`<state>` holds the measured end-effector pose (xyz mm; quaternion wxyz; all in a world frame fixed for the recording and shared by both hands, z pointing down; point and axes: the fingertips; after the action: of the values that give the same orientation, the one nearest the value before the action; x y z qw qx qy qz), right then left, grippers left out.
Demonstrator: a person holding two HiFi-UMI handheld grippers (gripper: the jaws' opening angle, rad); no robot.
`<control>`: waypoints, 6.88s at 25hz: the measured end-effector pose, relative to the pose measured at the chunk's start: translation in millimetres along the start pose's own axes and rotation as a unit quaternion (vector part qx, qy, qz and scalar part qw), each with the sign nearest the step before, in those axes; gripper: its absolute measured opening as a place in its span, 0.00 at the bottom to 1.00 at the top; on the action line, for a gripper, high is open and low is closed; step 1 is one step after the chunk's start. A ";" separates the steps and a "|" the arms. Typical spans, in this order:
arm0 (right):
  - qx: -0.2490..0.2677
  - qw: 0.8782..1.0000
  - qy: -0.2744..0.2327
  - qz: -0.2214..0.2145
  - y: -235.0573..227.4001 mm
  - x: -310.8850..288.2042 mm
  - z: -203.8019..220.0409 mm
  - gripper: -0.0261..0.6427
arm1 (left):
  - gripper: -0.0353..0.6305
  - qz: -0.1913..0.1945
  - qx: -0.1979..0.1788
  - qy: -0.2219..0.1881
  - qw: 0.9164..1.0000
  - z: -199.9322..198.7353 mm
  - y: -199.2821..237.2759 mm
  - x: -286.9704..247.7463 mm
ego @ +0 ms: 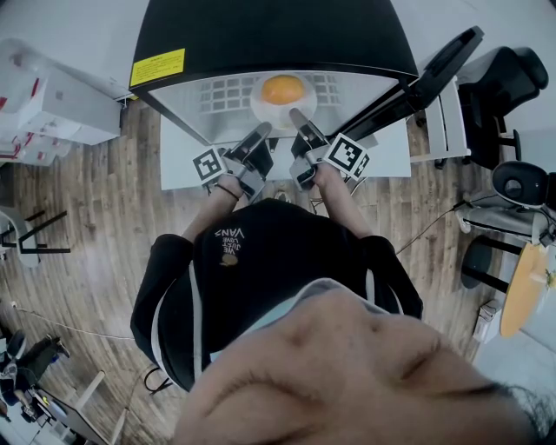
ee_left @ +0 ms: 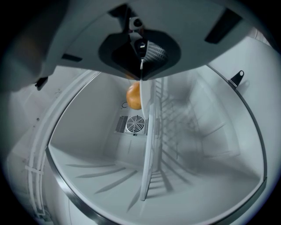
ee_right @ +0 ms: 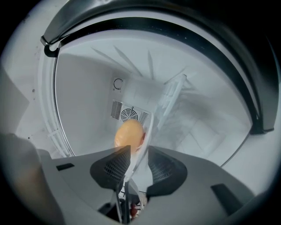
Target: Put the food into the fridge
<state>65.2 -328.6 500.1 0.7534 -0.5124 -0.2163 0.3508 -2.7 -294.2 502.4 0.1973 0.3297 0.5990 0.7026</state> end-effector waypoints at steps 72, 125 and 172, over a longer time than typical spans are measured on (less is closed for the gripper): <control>0.273 0.960 0.039 0.040 4.7 14.8 -0.5 0.06 | 0.10 -0.108 -0.353 0.039 0.928 -19.8 -0.6 -5.0; 0.325 0.944 0.028 0.049 4.9 0.0 -17.3 0.06 | 0.10 -0.107 -0.403 0.053 0.907 -33.2 -0.6 -20.4; 0.355 0.930 -0.014 0.091 35.5 69.0 64.7 0.06 | 0.10 -0.101 -0.463 0.133 0.870 25.0 -15.8 62.1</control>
<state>55.5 -228.6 489.7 0.8480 -0.2237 -0.0403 0.4789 -30.9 -231.5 502.7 0.3161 0.0415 0.2556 0.9127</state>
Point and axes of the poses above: the fingertips, and each gripper's own axes: x backward along the fingers, y to its left, z out of its underside
